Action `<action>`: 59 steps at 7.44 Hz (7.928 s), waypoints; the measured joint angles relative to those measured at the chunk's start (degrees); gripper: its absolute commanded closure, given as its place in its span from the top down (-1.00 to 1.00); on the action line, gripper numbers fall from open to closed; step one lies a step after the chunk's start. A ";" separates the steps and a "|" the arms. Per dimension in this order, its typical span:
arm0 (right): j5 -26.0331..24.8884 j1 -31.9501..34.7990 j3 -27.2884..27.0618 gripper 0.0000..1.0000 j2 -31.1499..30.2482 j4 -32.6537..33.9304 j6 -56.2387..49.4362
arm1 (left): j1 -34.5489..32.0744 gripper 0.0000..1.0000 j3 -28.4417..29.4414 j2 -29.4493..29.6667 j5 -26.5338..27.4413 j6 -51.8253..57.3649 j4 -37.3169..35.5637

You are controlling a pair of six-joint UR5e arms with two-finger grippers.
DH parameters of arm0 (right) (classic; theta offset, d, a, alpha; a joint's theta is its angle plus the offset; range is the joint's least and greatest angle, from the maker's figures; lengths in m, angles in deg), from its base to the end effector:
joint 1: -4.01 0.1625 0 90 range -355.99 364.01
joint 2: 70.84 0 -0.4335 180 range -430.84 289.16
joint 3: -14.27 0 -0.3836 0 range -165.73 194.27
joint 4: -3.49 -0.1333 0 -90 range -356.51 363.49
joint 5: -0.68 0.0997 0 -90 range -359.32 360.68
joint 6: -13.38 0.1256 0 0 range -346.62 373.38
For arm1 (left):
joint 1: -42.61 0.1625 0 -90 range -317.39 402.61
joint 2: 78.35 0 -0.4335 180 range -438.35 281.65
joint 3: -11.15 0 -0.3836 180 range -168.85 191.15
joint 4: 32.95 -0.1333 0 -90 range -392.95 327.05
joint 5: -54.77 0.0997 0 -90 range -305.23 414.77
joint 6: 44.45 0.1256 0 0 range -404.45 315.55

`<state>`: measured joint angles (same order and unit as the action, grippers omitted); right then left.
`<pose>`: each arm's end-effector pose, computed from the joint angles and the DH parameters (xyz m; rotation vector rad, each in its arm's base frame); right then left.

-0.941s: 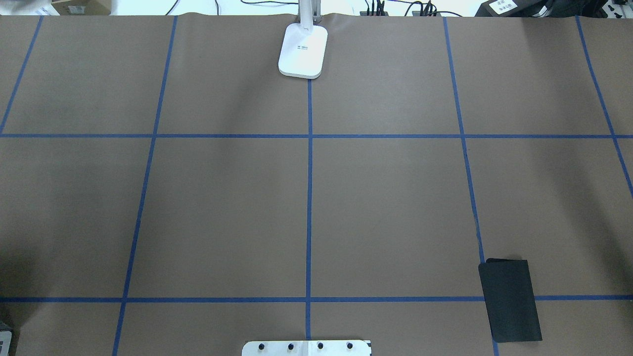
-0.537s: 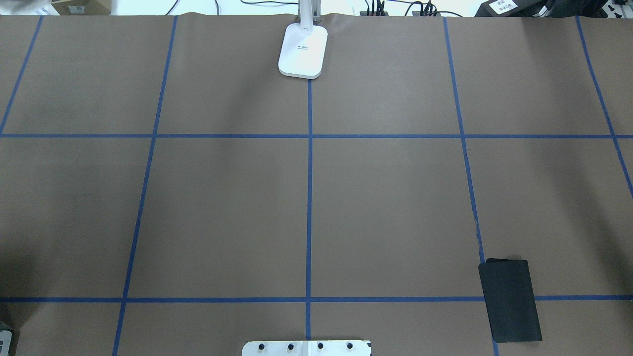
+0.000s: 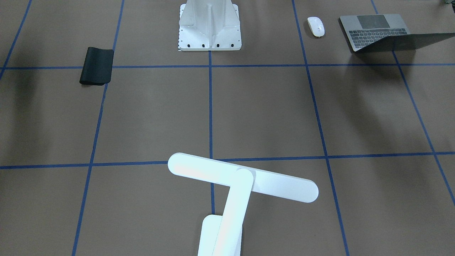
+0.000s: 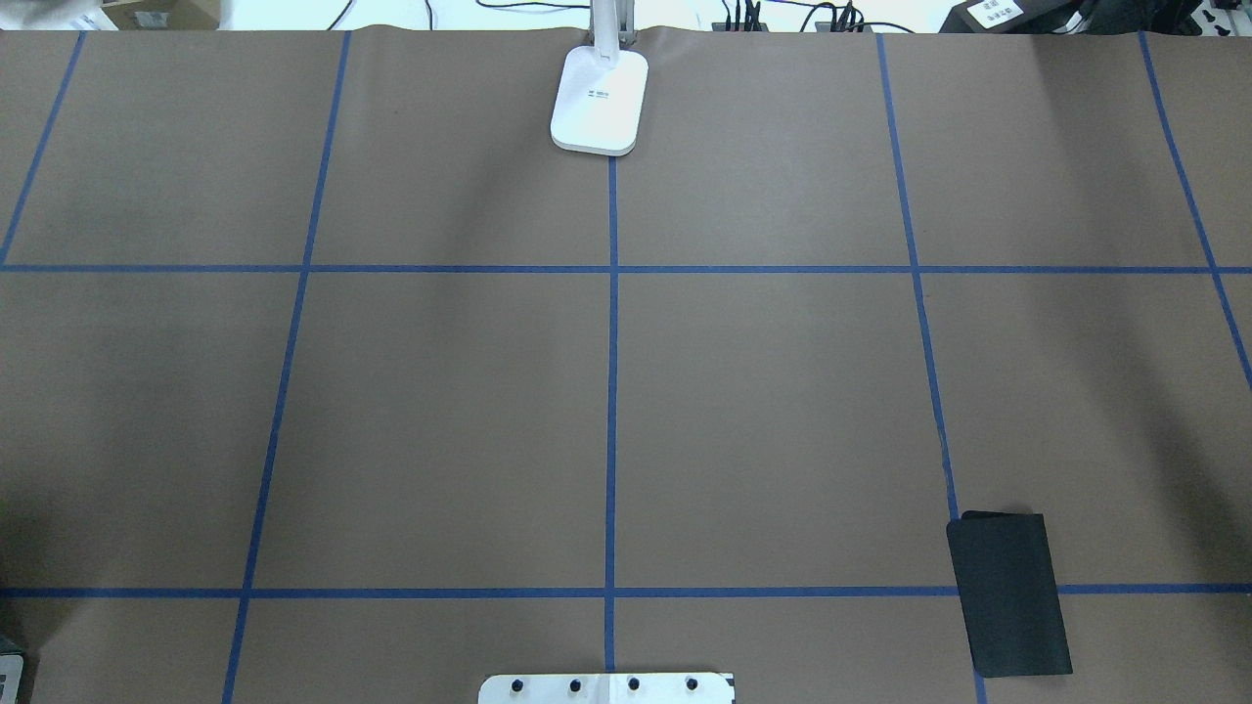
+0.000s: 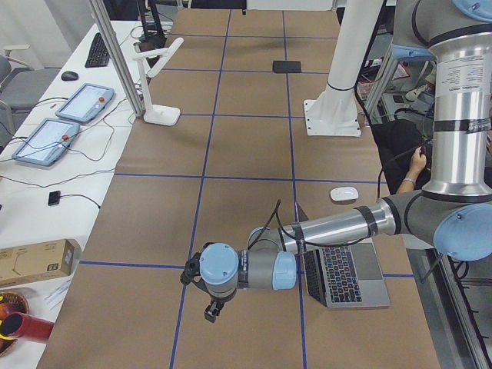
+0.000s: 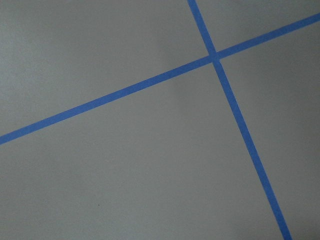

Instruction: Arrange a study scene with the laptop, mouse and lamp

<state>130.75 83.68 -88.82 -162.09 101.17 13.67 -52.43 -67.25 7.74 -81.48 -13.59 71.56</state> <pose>-0.0331 -0.4741 0.6058 0.0046 -0.7036 -0.1933 -0.0809 -0.4328 0.7861 0.2349 0.7791 0.4187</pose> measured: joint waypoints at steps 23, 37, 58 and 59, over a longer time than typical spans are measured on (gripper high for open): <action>-0.13 -3.46 0.51 1.00 0.40 -1.09 -0.03 | 10.77 0.99 -36.37 -13.92 -2.96 32.23 -40.58; -0.34 -3.47 1.99 1.00 2.91 -1.09 0.15 | 26.17 0.16 -39.96 -17.34 -4.90 44.64 -40.60; -0.08 -5.92 3.06 1.00 3.71 -1.09 0.24 | 19.53 -0.85 -44.38 -14.25 -5.52 44.63 -47.20; -0.08 -5.93 3.06 1.00 3.83 -1.09 0.24 | 18.44 -0.84 -43.85 -12.69 -5.47 44.63 -47.20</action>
<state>130.67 77.75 -85.75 -158.26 100.08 13.91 -33.99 -111.10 -4.95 -86.95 31.05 24.36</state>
